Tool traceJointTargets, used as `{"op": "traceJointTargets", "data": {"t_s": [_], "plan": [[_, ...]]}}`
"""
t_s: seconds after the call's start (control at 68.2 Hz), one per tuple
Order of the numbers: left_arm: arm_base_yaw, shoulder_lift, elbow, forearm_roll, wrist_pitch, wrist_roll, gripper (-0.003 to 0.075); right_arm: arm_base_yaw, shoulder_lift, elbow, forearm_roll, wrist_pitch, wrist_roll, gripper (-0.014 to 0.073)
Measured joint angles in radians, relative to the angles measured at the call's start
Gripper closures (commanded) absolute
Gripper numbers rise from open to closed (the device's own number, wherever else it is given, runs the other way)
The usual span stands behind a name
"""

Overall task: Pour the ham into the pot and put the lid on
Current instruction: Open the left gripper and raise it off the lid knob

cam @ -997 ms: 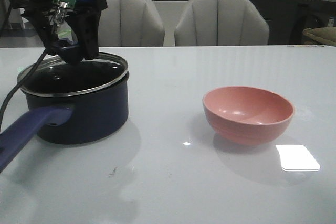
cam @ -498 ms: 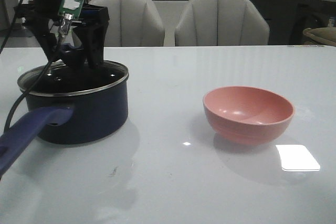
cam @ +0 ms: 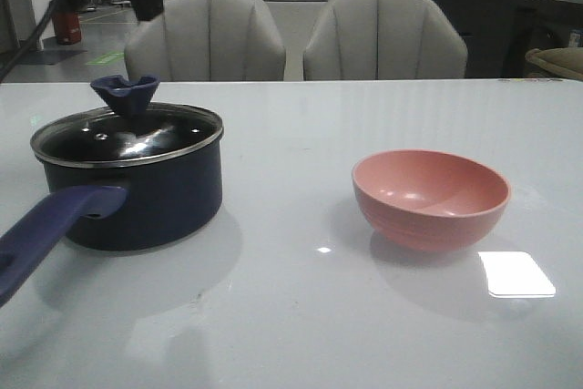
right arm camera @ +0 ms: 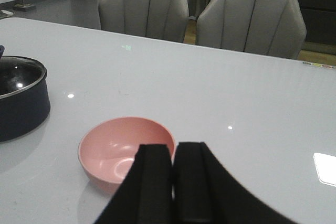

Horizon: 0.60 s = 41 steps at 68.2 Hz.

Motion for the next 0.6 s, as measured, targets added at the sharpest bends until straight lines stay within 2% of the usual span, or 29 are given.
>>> {"op": "traceJointTargets", "data": {"t_s": [0.132,0.601], "plan": [[0.0,-0.148,0.132,0.0,-0.048,0.011,0.0115,0.0,0.0,0.0,0.0,0.0,0.0,0.0435],[0.0,-0.782,0.767,-0.01,-0.382,0.014,0.0115,0.0,0.0,0.0,0.0,0.0,0.0,0.0435]]}}
